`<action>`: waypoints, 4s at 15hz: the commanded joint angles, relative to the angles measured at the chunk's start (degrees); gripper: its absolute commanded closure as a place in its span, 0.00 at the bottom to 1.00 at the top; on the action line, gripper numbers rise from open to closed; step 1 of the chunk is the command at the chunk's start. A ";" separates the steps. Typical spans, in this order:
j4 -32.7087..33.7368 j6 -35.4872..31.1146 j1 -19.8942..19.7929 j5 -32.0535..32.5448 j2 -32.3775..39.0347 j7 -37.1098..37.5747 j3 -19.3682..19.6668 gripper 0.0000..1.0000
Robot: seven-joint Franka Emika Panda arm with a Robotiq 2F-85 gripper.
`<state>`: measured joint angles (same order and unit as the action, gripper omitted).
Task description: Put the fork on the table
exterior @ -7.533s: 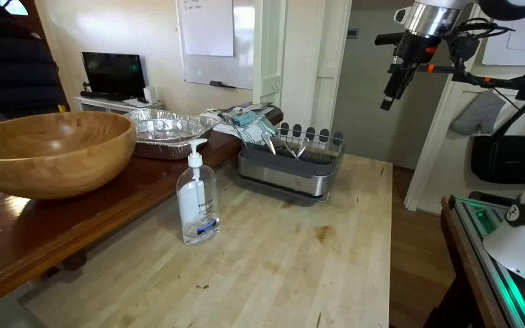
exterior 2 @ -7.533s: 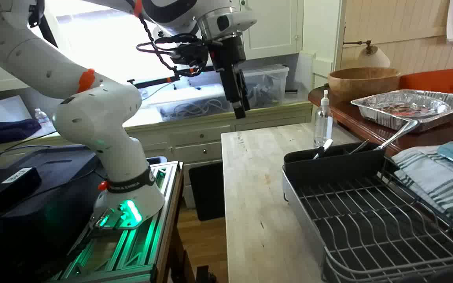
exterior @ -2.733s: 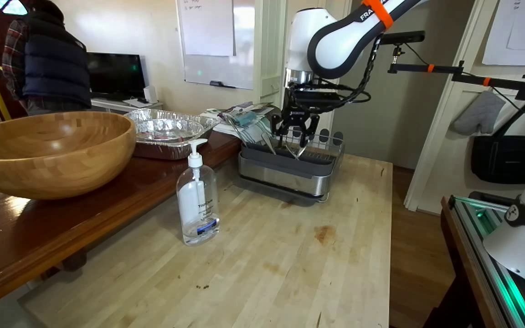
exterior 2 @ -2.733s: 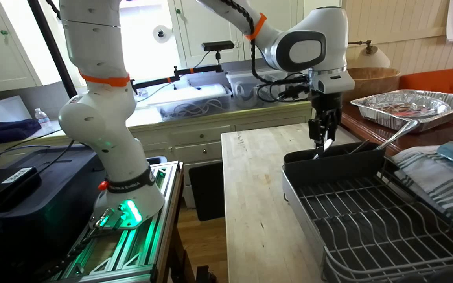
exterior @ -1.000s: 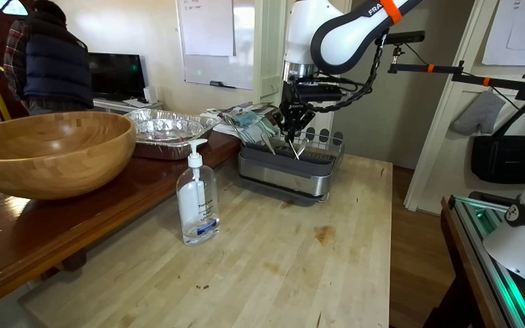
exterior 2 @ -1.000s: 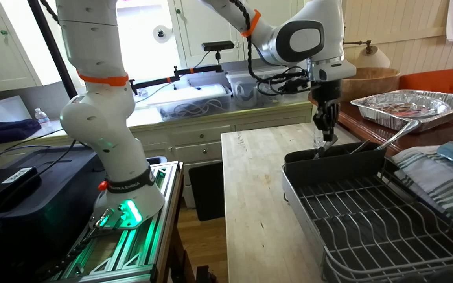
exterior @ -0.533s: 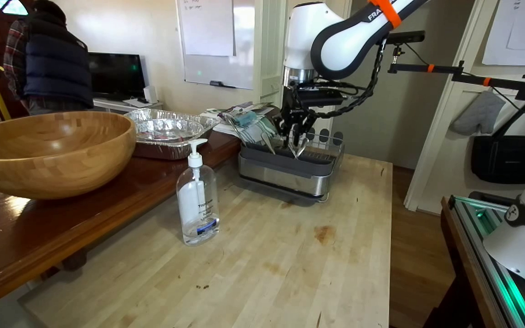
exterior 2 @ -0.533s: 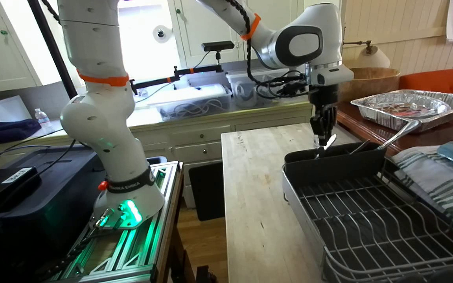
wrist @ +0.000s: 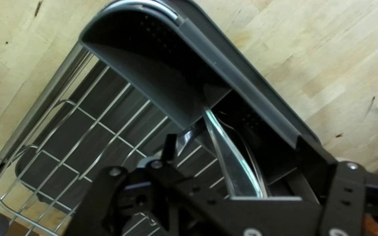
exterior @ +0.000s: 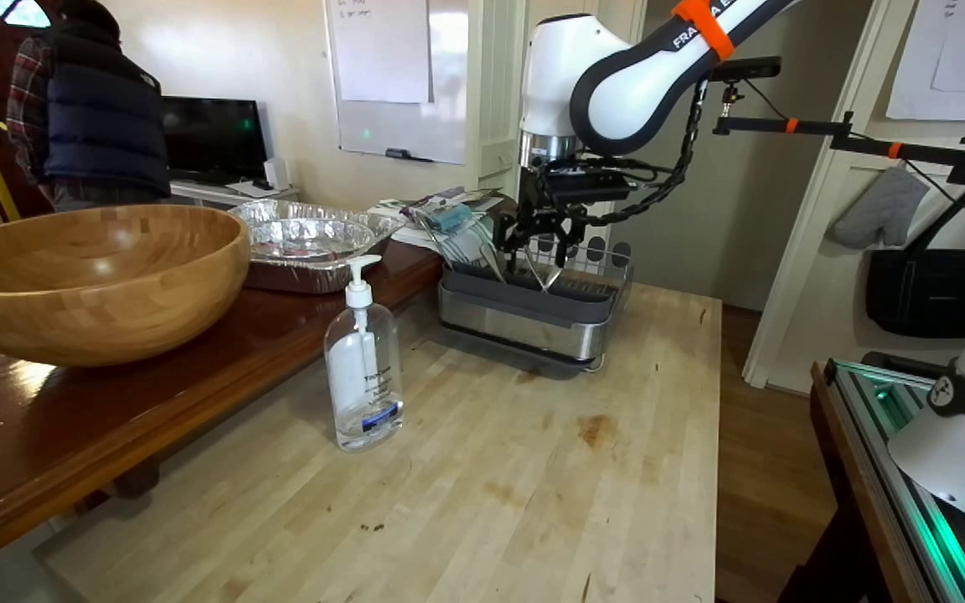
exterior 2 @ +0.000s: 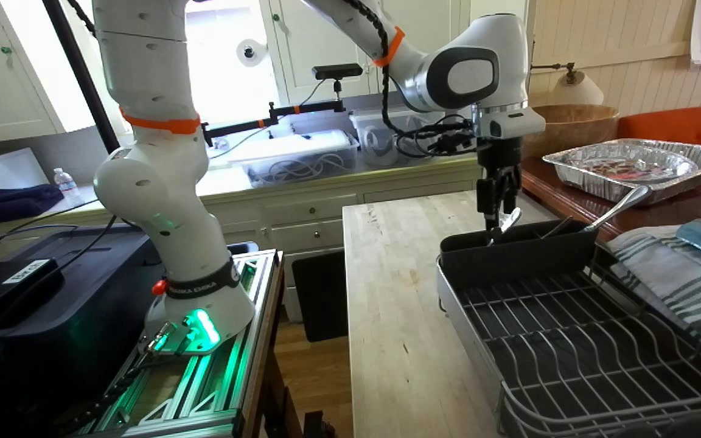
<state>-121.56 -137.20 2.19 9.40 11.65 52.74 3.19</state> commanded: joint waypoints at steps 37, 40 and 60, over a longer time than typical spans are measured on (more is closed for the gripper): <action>-4.55 -3.86 0.70 11.37 -13.16 4.43 -0.90 0.98; -5.07 -3.84 0.43 15.88 -16.23 6.15 -2.97 0.98; -7.58 -3.33 -1.03 20.97 -21.78 6.58 -11.68 0.98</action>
<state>-127.70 -140.53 1.81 29.51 -8.94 58.14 -7.96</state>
